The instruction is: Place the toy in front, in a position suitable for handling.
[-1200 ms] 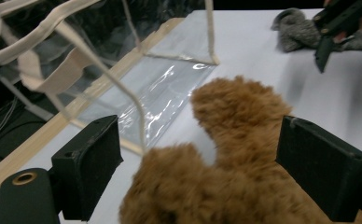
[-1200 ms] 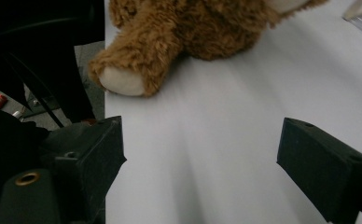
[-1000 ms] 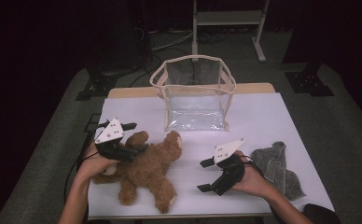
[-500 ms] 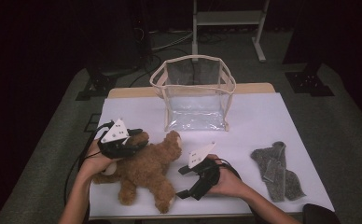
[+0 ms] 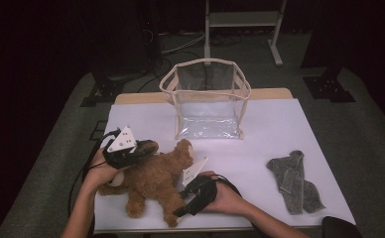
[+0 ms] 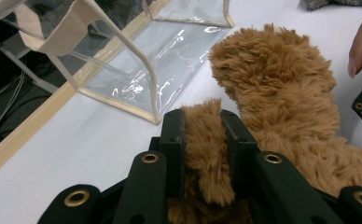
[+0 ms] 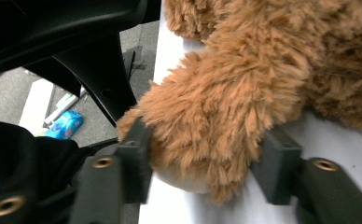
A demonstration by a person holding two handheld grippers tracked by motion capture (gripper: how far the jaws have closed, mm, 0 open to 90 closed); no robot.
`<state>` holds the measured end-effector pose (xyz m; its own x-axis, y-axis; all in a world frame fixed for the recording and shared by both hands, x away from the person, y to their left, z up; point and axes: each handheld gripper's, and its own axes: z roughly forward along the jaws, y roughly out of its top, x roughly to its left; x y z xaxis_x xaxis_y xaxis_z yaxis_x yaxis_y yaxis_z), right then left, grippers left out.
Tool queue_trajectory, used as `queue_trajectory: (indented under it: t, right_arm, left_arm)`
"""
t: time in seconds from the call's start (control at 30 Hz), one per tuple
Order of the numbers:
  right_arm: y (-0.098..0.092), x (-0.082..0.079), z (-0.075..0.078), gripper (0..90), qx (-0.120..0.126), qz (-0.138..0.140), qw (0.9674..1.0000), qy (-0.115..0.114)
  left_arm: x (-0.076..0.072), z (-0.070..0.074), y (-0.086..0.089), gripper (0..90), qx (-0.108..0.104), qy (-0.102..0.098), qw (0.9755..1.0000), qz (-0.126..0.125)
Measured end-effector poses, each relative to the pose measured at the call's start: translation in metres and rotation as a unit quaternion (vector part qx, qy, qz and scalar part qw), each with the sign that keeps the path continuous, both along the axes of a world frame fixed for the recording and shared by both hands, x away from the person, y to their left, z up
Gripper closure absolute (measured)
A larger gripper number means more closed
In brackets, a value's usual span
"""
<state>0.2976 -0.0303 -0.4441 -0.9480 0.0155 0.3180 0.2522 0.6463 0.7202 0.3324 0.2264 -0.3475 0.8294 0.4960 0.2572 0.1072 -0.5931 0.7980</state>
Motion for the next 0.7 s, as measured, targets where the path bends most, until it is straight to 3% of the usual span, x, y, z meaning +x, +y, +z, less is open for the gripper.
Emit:
queue_trajectory:
  t: [0.23,0.7]
  right_arm:
    - [-0.002,0.001,0.005,68.1,-0.001,-0.007,1.0,0.005]
    - [-0.009,0.004,0.025,74.0,0.013,-0.006,0.9999,0.004]
  left_arm:
    - [0.0,0.007,0.004,76.3,-0.008,-0.001,0.9999,0.008]
    - [-0.009,0.022,0.017,77.3,-0.037,-0.008,0.9989,0.027]
